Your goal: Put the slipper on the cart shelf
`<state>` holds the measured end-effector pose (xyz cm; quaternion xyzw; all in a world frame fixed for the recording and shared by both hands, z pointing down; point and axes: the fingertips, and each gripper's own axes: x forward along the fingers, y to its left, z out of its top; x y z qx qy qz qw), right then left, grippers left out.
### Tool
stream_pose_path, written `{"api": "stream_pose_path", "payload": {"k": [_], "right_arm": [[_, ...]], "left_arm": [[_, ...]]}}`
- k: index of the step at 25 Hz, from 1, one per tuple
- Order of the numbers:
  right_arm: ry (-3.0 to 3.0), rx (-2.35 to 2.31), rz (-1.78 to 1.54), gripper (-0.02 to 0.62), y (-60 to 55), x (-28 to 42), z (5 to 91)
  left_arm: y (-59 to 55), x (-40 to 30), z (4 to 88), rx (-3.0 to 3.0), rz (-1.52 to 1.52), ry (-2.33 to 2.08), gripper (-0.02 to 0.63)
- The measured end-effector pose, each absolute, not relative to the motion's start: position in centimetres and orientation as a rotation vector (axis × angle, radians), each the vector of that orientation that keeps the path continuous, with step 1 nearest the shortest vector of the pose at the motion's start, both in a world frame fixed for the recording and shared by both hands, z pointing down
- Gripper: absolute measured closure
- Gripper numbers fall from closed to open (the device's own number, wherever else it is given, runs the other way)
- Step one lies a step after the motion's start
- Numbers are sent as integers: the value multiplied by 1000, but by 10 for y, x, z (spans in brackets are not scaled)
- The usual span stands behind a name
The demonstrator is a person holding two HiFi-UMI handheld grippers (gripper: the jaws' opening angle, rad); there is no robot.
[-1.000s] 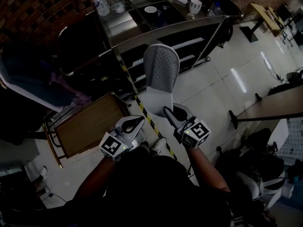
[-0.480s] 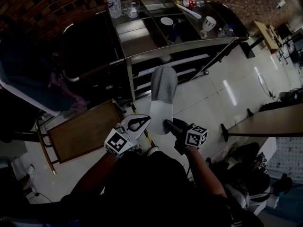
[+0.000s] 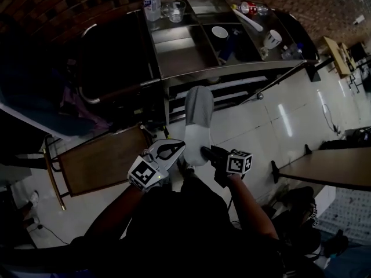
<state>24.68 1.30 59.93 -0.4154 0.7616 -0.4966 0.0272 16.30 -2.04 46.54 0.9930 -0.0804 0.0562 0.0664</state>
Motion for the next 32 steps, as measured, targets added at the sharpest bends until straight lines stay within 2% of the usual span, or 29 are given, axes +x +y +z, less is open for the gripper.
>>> {"api": "stream_pose_path", "payload": {"k": [11, 23, 32], "right_arm": [[2453, -1160, -1677, 534, -71, 280, 652], [2593, -1222, -1524, 534, -173, 299, 678], [2461, -1279, -1385, 534, -235, 320, 683]], "left_arm": [[-76, 192, 474, 2951, 222, -458, 603], [-124, 204, 490, 2908, 267, -619, 603], [-143, 220, 496, 2867, 282, -677, 603]]}}
